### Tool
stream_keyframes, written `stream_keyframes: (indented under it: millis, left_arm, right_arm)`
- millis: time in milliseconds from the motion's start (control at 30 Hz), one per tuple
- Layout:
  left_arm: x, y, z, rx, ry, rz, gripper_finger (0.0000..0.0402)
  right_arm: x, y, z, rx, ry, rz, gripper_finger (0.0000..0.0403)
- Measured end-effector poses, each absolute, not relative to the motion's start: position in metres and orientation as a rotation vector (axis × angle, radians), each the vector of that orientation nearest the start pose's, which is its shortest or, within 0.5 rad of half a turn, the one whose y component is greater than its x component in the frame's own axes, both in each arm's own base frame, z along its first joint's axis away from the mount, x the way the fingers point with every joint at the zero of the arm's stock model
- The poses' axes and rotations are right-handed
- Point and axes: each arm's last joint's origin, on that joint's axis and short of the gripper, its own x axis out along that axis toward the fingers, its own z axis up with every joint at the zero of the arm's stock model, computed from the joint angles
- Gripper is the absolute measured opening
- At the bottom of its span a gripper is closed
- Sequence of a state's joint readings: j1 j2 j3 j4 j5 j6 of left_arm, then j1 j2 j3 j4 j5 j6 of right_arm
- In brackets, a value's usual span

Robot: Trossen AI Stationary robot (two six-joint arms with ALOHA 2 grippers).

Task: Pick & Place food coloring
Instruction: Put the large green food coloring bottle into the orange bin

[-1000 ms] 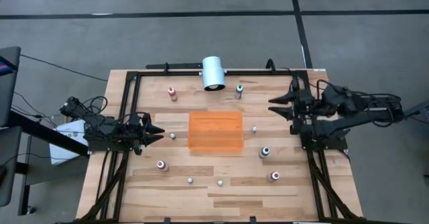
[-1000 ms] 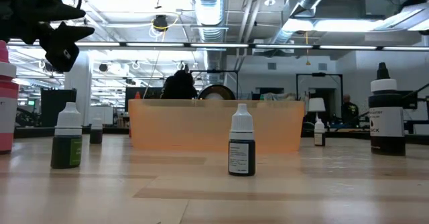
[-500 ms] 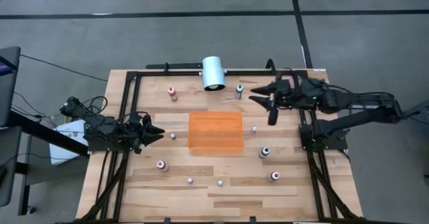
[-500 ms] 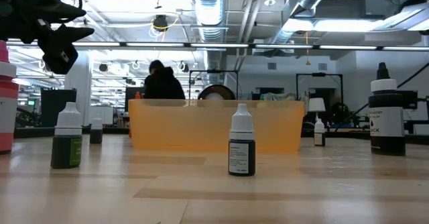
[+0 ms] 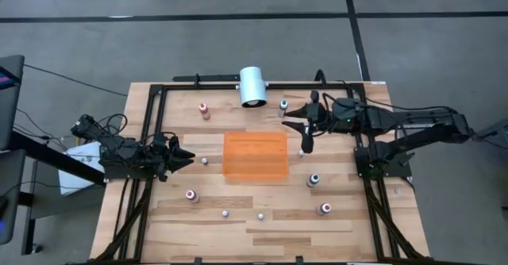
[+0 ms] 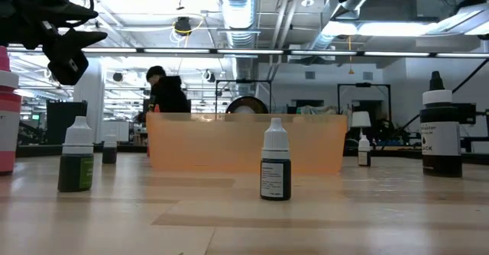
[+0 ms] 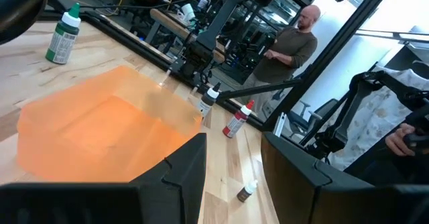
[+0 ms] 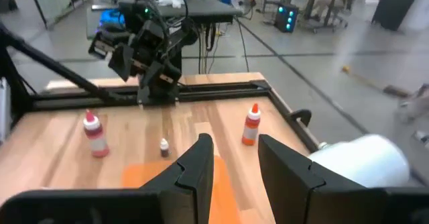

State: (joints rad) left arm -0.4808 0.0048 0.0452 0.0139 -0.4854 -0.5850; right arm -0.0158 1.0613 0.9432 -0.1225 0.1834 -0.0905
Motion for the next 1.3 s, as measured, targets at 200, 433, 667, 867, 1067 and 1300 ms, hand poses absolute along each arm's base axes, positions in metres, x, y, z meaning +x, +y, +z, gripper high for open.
stream_keyframes:
  millis: [200,433,667,867,1067,1300]
  left_arm:
    - [0.087,-0.030,0.180,-0.610,-0.048,-0.010,0.0134]
    - [0.087,-0.030,0.180,-0.609,-0.048,-0.010,0.0134]
    - [0.088,-0.030,0.178,-0.574,-0.030,-0.004,0.0134]
    - [0.087,-0.031,0.178,-0.549,-0.025,-0.031,0.0134]
    - [0.088,-0.031,0.181,-0.551,-0.032,-0.100,0.0134]
    - [0.091,-0.026,0.180,-0.515,-0.021,-0.142,0.0134]
  right_arm:
    - [0.235,-0.020,0.341,-0.065,0.255,-0.312,0.0107]
    - [0.232,-0.035,0.335,0.009,0.302,-0.383,0.0107]
    - [0.223,-0.052,0.327,0.129,0.438,-0.485,0.0107]
    - [0.223,-0.065,0.334,0.155,0.580,-0.546,0.0107]
    - [0.229,-0.075,0.333,0.148,0.648,-0.574,0.0107]
    - [0.228,-0.079,0.322,0.162,0.761,-0.598,0.0107]
